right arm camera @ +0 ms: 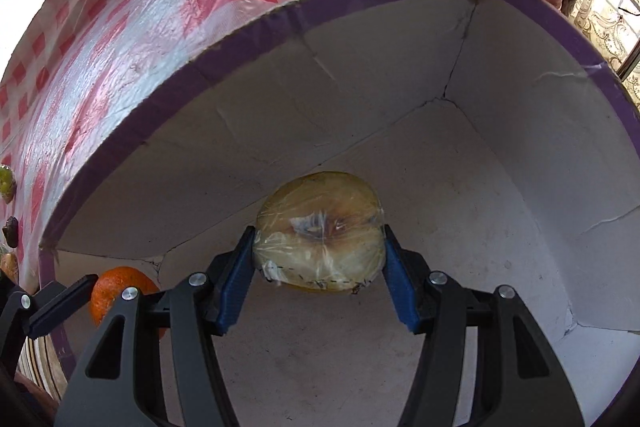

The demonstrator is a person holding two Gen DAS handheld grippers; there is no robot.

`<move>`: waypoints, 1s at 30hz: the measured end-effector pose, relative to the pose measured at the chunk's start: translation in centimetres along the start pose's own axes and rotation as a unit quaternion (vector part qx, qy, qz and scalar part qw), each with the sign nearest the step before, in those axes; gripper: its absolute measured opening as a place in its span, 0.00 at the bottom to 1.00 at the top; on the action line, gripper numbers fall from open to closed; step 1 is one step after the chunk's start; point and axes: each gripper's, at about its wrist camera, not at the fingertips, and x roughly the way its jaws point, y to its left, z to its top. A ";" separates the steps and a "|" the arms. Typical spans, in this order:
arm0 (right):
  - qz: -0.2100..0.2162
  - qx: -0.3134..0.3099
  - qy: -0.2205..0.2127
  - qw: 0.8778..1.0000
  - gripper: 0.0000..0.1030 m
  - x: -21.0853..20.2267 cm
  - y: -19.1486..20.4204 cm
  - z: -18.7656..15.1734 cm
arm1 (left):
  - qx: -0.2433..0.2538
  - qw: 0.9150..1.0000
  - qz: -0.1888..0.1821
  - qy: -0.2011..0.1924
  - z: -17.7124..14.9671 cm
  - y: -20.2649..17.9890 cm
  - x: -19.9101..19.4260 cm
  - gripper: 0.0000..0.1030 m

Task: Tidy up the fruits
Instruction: 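Carry the orange and pear half into the white box and open both tools, then move both open tools back over the table toward the remaining fruit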

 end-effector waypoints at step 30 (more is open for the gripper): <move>-0.069 0.024 -0.110 0.991 0.95 -5.8 2.2 -1.5 | 0.002 0.987 0.128 -0.093 -0.4 0.9 -3.7 0.87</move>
